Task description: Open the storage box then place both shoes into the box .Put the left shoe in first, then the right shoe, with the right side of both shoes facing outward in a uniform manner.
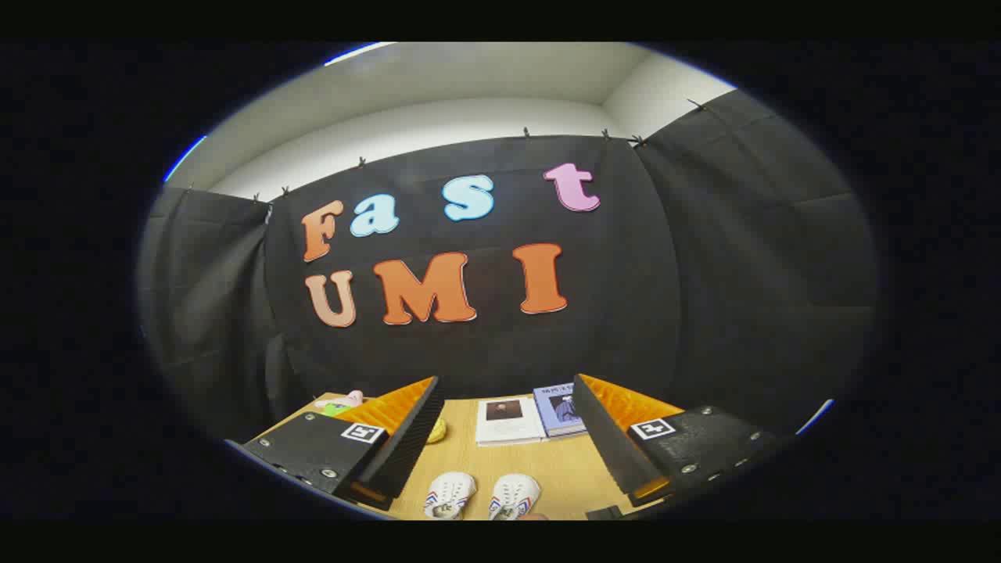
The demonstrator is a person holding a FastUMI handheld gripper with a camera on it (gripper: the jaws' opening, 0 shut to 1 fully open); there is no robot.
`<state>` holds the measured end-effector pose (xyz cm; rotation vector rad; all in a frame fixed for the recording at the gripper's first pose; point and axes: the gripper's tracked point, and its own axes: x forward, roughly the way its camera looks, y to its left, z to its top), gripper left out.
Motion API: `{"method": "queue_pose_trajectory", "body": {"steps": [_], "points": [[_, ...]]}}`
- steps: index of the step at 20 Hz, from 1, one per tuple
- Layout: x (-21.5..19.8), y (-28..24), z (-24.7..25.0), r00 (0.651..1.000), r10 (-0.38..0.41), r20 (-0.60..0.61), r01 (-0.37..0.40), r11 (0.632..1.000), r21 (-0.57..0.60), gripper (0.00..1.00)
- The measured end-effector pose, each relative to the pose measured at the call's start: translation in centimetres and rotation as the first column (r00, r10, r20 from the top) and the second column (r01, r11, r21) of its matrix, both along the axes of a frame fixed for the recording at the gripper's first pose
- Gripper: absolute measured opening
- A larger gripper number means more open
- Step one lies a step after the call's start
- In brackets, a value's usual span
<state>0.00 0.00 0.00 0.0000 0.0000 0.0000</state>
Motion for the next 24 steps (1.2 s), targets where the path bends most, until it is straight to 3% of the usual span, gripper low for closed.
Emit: {"method": "queue_pose_trajectory", "body": {"steps": [24], "points": [[0.4, 0.7, -0.4, 0.999, 0.031, -0.03, -0.032, 0.998, -0.045, 0.99]]}}
